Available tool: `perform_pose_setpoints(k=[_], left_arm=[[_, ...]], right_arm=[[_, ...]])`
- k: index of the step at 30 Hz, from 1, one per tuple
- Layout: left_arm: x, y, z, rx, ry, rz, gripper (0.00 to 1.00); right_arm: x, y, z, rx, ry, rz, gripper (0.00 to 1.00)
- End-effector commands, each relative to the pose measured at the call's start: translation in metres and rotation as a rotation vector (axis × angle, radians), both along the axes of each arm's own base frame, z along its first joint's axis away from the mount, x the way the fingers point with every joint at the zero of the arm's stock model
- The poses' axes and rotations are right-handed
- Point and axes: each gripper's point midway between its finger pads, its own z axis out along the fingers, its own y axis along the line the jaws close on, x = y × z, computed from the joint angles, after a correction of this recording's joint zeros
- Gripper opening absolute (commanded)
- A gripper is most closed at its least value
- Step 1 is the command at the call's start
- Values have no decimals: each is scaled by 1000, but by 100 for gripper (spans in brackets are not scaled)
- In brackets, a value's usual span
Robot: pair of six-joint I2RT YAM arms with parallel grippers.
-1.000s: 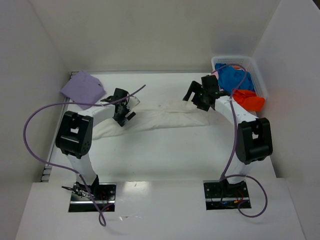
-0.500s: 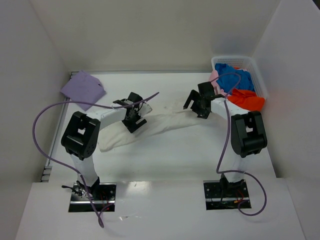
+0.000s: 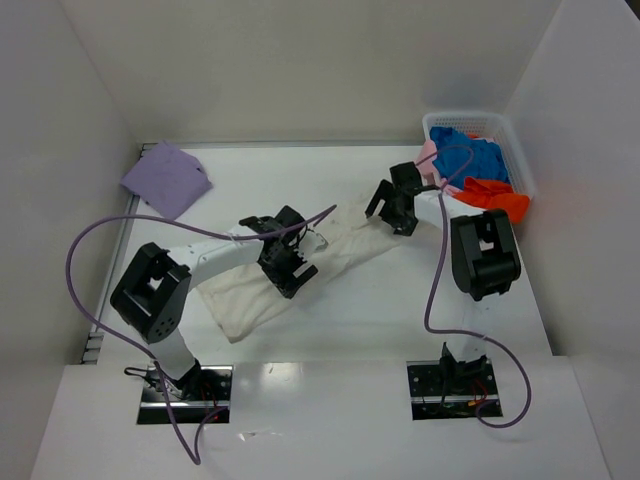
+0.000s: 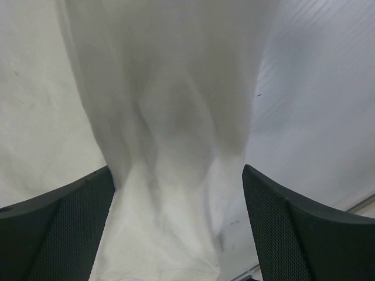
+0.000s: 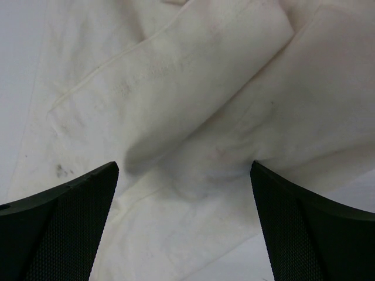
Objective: Fold and stack the t-shirts
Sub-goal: Rotate the tshirt 90 degrees
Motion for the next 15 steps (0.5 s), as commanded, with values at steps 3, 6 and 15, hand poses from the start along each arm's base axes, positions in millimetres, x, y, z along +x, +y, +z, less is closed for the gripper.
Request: perform_pose_setpoints(k=[3, 6, 15], left_arm=[[-19, -11, 4, -64, 84, 49, 94], [-19, -13, -1, -67, 100, 57, 94], [24, 12, 19, 94, -92, 246, 94]], right_arm=[[34, 6, -15, -21, -15, -22, 99], [50, 19, -14, -29, -41, 3, 99], [97, 43, -12, -20, -68, 35, 99]])
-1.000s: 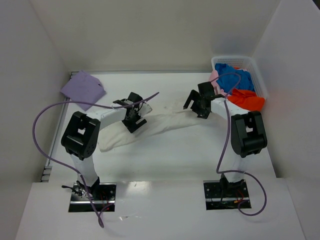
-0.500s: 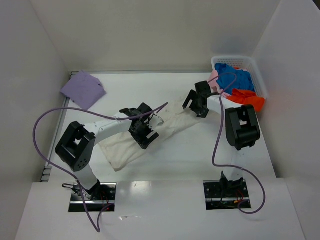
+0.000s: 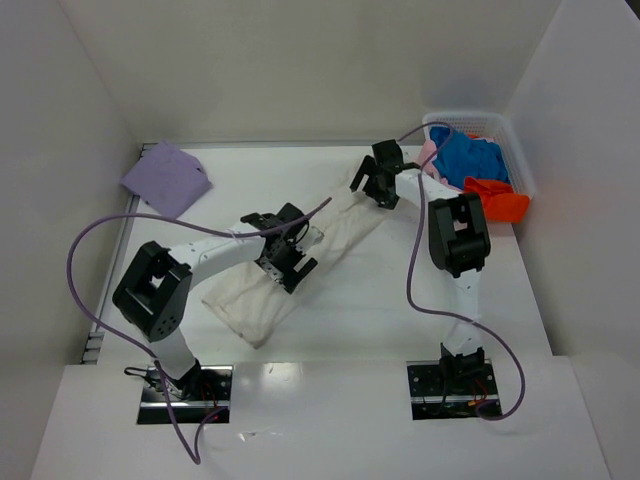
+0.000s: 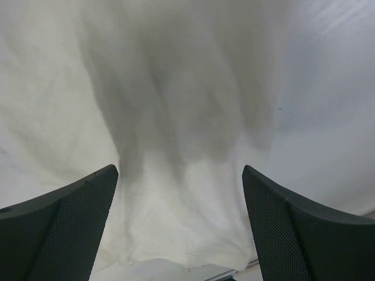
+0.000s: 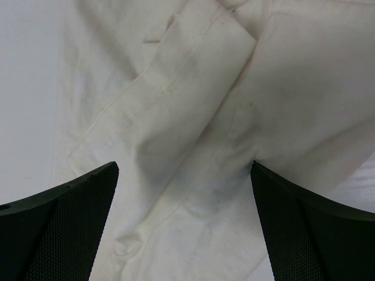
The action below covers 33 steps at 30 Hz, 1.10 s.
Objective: Fold and stack the t-shirts
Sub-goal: Rotate the tshirt 90 degrees
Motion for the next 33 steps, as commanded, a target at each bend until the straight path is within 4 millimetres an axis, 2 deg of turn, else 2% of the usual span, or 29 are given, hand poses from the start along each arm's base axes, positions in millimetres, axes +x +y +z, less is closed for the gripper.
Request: perform_pose_setpoints(k=[1, 2, 3, 4, 5, 6, 10, 12, 13, 14, 15, 18, 19, 23, 26, 27, 28, 29, 33], left_arm=[[30, 16, 16, 102, -121, 162, 94], [36, 21, 19, 106, -137, 194, 94], [45, 28, 16, 131, -145, 240, 94], [50, 39, 13, 150, -148, 308, 96], [53, 37, 12, 141, -147, 366, 96], [52, 40, 3, 154, -126, 392, 96], [42, 23, -13, 98, -52, 408, 96], [32, 21, -24, 96, 3, 407, 96], [30, 13, -24, 70, 13, 392, 96], [29, 14, -29, 80, 23, 391, 96], [25, 9, -29, 72, 31, 376, 96], [16, -1, -37, 48, 89, 353, 95], [10, -6, -41, 46, 114, 338, 94], [-12, -29, -53, 17, 197, 283, 93], [-27, -57, -51, -56, 236, 237, 93], [-31, -67, -52, -89, 262, 236, 93], [-33, -73, -51, -106, 269, 230, 93], [-39, -78, -50, -113, 283, 236, 93], [-43, -98, -46, -183, 303, 232, 92]], right_arm=[[13, 9, -9, -16, 21, 12, 99], [17, 10, -10, -23, 20, 22, 99], [18, 16, -20, -26, 36, 44, 99], [28, 20, -11, -20, 12, 44, 99], [32, 21, -11, -19, 10, 44, 99], [34, 21, -12, -26, 12, 52, 99], [56, 28, -6, -20, -25, 73, 99], [60, 32, -7, -11, -25, 80, 99], [64, 35, -2, 0, -36, 86, 99], [66, 35, -9, -2, -29, 86, 99], [69, 36, -4, 2, -42, 86, 99], [68, 43, -10, 1, -33, 109, 99], [71, 46, -4, 13, -50, 114, 99], [73, 50, -8, 21, -50, 133, 99], [78, 53, -9, 32, -57, 141, 99], [78, 61, -9, 34, -63, 164, 99], [79, 67, -3, 38, -76, 174, 99], [79, 67, -3, 32, -78, 181, 99], [74, 90, -5, 32, -91, 238, 99]])
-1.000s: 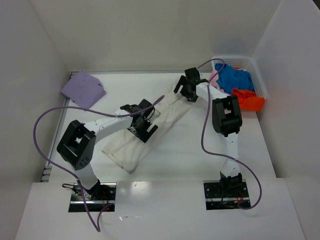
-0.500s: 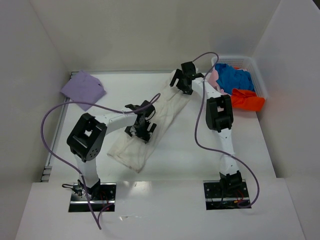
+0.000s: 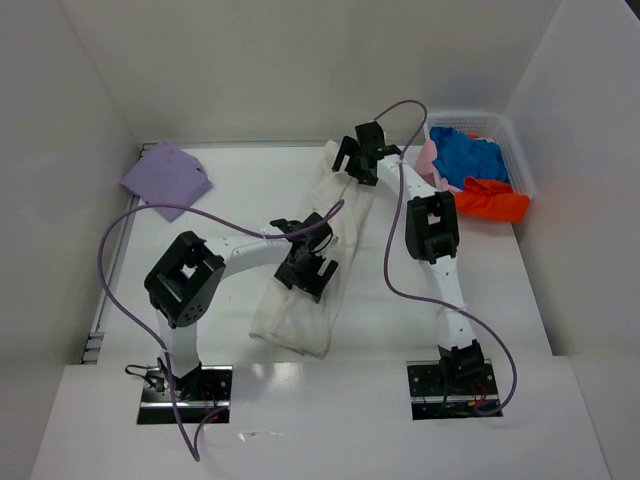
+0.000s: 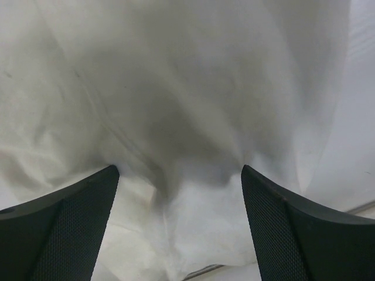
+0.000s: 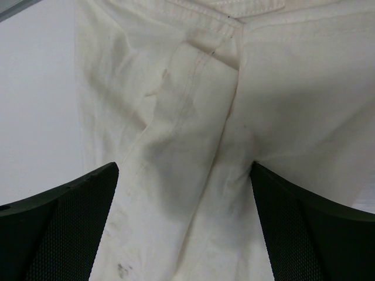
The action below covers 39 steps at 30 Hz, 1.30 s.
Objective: Fold and stack the t-shirts
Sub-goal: Rotate the tshirt 90 degrees
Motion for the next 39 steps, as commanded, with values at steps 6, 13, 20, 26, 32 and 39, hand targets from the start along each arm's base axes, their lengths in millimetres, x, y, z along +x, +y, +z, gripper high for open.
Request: perform_pose_setpoints(k=[6, 13, 20, 26, 32, 39], left_arm=[[-22, -57, -14, -204, 149, 3, 92], [-18, -74, -17, -256, 171, -6, 92], [-23, -73, -20, -267, 189, 17, 92], [-14, -61, 5, -251, 88, 83, 92], [6, -40, 38, -263, -16, 166, 93], [23, -33, 109, -345, -205, 214, 100]], right_arm=[[-5, 49, -10, 18, -2, 125, 99], [6, 59, 0, 47, -38, 155, 99], [11, 66, -1, 70, -48, 175, 99], [18, 57, 28, 19, -94, 156, 99], [12, 42, 124, -23, -231, 146, 99], [-49, 17, 207, -17, -305, 143, 99]])
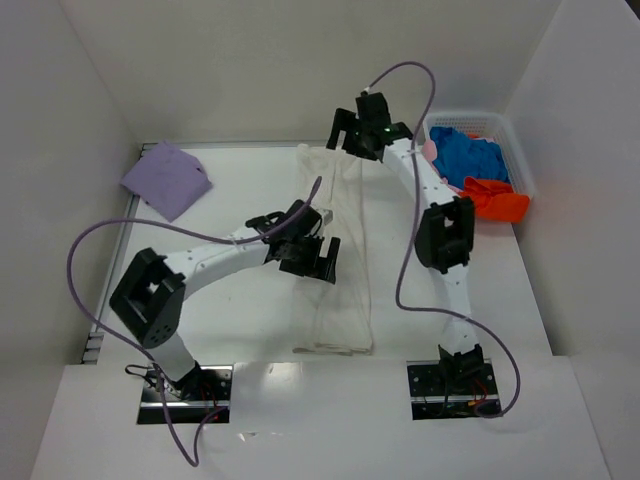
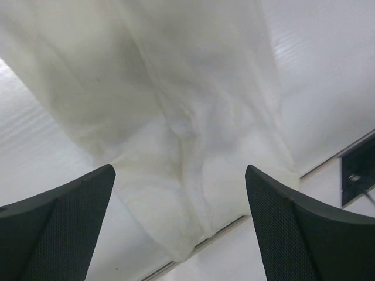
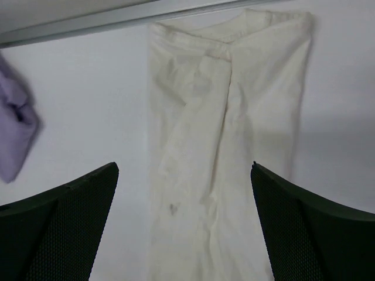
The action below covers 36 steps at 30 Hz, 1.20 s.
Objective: Fold and stack the t-shirts
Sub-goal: Rotate the tshirt 90 degrees, then grab the bottom of the folded rectangular tshirt with both arms
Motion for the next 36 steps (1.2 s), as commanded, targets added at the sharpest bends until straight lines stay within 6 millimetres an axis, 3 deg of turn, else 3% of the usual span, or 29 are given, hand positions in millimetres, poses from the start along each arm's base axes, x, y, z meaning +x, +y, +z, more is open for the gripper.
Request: perform_pose_setpoints(k=[1, 2, 3, 4, 5, 6, 7, 8, 9, 11, 12, 15, 19, 24, 30, 36], left_arm=[[10, 6, 46, -48, -121, 72, 100], [5, 11, 52, -65, -138, 73, 100], [2, 15, 54, -74, -135, 104, 100], [-2, 20, 66, -99, -160, 124, 100], [-6, 26, 67, -99, -164, 144, 100], [-14, 31, 60, -105, -141, 173, 100], [-17, 37, 60, -108, -147, 195, 100], [-20, 39, 74, -156, -176, 210, 100], [-21, 44, 74, -168, -178, 230, 100], [-33, 51, 68, -190, -160, 251, 100], [-36, 51, 66, -198, -157, 245, 100], [-48, 53, 55, -194, -110, 232, 100], [-61, 53, 36, -190, -48, 202, 100], [-71, 57, 24, -198, -16, 212, 100], [-87, 53, 20, -262, 41, 202, 100], [-97, 52, 0, -221, 108, 175, 100]], right_arm=[[-51, -17, 124, 55, -207, -2, 99], [-64, -21, 125, 65, -207, -7, 99], [-81, -26, 89, 61, -136, -22, 99], [-103, -35, 110, 81, -168, -37, 99], [-117, -40, 104, 87, -153, -44, 99], [-139, -48, 64, 67, -70, -54, 99], [-153, -50, 57, 94, -49, -67, 99], [-174, -54, 75, 136, -81, -62, 99], [-197, -60, 40, 131, -7, -69, 99], [-223, -59, 33, 183, 15, -76, 99], [-246, -62, 23, 193, 32, -75, 99], [-285, -52, 12, 260, 72, -52, 99], [-326, -34, -7, 301, 148, -28, 99], [-376, -27, -53, 312, 289, -25, 99], [-409, -41, -70, 358, 329, -47, 99], [-439, -54, -88, 386, 402, -63, 99]])
